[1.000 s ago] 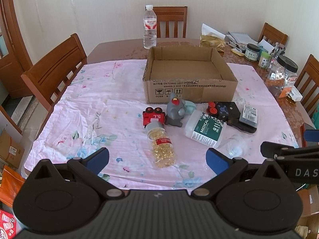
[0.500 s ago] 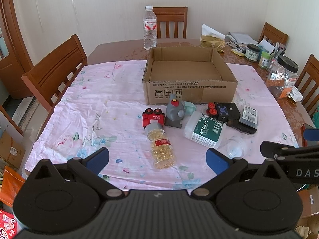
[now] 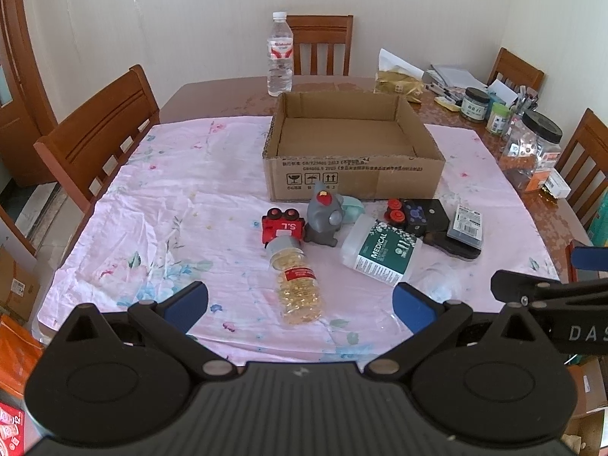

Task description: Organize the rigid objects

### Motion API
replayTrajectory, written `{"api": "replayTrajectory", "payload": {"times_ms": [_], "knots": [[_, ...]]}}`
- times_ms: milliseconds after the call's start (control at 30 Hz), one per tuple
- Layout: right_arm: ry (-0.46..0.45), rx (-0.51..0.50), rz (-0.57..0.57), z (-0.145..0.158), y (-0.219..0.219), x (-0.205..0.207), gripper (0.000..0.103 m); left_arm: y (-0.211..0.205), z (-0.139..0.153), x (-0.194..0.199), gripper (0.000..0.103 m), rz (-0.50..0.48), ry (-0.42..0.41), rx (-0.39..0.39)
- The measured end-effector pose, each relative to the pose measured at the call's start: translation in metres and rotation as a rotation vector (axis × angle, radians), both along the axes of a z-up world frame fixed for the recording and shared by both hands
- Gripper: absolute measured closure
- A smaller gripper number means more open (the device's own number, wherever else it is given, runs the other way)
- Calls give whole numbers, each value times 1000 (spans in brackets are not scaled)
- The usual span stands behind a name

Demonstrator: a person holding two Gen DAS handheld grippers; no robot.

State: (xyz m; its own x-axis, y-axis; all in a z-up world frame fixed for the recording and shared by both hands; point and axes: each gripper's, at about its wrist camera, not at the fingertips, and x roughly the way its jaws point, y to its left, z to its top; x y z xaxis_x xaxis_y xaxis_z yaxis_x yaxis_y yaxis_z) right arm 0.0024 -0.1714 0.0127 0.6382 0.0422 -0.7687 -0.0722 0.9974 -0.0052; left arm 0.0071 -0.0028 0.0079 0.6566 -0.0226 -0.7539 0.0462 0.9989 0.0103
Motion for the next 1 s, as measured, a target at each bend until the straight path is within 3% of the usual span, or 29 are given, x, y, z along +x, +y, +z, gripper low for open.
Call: {"api": "replayTrajectory", "payload": {"times_ms": [333, 1000], "knots": [[-9, 50, 24, -6, -8, 5, 0, -3, -6, 3, 0, -62, -11, 6], [40, 59, 68, -49, -3, 21, 0, 11, -62, 37, 0, -231, 69, 36]]}}
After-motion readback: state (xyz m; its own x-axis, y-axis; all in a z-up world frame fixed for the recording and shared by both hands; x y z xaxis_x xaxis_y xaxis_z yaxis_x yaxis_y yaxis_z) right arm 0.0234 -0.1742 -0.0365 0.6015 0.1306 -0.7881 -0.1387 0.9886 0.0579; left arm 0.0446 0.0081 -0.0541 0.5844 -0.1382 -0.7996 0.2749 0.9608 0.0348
